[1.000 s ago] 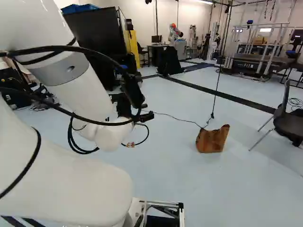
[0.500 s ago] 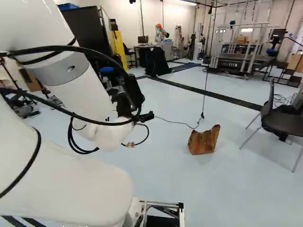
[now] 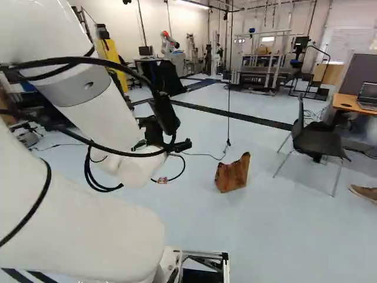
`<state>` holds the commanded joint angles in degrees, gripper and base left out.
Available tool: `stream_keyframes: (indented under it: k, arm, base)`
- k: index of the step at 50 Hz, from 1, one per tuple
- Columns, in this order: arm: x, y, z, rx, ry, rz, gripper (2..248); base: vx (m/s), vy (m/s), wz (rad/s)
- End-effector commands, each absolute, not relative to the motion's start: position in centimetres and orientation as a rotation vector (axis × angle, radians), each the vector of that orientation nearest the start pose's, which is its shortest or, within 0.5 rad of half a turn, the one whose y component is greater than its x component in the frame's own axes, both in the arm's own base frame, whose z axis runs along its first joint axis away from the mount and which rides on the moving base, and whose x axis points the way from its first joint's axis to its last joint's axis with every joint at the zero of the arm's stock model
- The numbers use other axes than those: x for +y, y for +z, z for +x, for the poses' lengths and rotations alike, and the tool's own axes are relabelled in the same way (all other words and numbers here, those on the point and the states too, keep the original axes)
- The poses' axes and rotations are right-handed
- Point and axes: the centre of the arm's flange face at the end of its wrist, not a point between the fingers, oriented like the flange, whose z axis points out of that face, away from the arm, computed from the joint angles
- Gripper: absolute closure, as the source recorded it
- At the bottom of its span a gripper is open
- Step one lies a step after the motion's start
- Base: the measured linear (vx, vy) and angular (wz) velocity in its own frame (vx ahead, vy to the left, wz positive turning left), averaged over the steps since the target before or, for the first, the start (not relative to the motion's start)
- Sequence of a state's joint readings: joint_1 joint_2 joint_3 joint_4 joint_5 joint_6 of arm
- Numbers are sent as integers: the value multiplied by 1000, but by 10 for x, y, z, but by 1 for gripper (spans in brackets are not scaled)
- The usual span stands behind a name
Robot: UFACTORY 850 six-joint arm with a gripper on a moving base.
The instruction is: Pick up the grocery bag from the ground
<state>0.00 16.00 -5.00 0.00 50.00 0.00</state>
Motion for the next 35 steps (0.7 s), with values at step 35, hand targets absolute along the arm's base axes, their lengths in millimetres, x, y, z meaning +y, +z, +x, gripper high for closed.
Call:
stream_keyframes:
  k: [35]
  arm:
    - [0, 366, 270, 0, -1824, -2558, 3]
  base:
    - [182, -69, -248]
